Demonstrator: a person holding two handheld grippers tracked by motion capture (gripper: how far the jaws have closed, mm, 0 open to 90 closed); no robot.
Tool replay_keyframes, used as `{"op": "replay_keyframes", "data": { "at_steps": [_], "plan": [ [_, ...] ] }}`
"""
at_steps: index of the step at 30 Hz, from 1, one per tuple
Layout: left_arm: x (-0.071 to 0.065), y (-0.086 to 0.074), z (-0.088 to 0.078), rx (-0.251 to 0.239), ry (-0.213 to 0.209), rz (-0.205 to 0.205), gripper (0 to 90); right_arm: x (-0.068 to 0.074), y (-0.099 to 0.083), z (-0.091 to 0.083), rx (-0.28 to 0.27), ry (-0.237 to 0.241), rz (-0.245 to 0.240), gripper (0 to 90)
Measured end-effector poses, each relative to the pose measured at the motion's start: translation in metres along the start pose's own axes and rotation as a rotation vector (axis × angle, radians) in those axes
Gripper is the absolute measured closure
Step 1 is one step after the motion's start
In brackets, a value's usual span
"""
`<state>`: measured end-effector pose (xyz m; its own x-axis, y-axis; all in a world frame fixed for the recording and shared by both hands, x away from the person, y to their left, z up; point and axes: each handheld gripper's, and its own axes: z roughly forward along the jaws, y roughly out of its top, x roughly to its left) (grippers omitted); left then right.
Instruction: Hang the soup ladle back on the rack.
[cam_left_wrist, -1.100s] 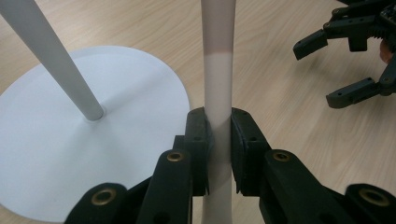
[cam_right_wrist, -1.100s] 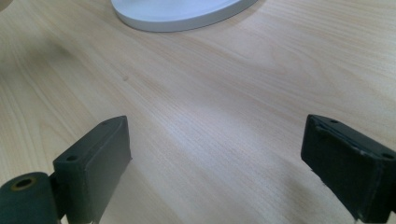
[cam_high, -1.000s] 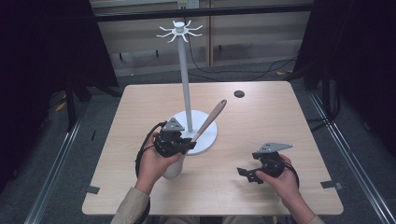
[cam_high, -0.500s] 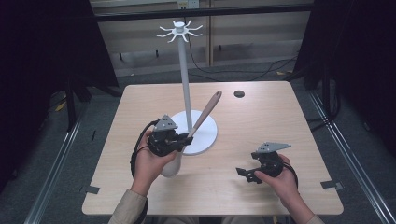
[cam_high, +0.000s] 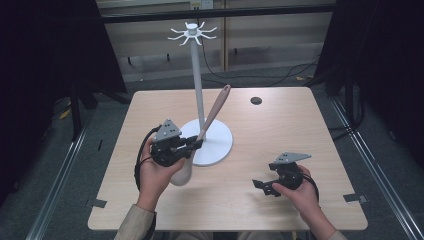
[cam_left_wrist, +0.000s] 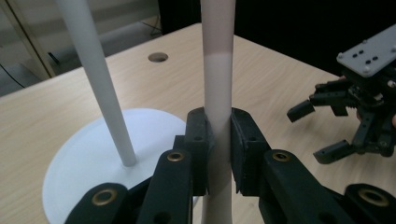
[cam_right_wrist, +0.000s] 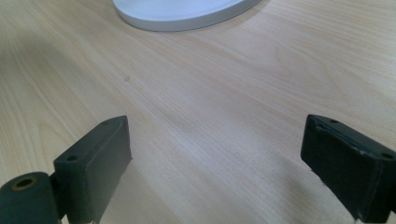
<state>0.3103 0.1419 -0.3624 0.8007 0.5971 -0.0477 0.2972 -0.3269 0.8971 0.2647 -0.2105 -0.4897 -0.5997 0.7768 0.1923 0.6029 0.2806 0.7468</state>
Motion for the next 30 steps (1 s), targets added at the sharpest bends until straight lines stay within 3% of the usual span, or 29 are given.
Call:
{"op": "replay_keyframes", "data": {
  "at_steps": [9, 19, 30],
  "plan": [
    [0.003, 0.004, -0.015, -0.078, 0.04, -0.008, 78.9, 0.0, 0.0, 0.001, 0.0, 0.004, -0.004, 8.3],
    [0.007, 0.008, -0.031, -0.1, 0.061, -0.008, 78.9, 0.002, 0.0, 0.002, 0.002, 0.005, -0.005, 8.3],
    [0.012, 0.024, -0.05, -0.113, 0.083, 0.008, 78.9, 0.002, 0.0, 0.002, 0.003, 0.004, 0.002, 8.3]
  ]
}}
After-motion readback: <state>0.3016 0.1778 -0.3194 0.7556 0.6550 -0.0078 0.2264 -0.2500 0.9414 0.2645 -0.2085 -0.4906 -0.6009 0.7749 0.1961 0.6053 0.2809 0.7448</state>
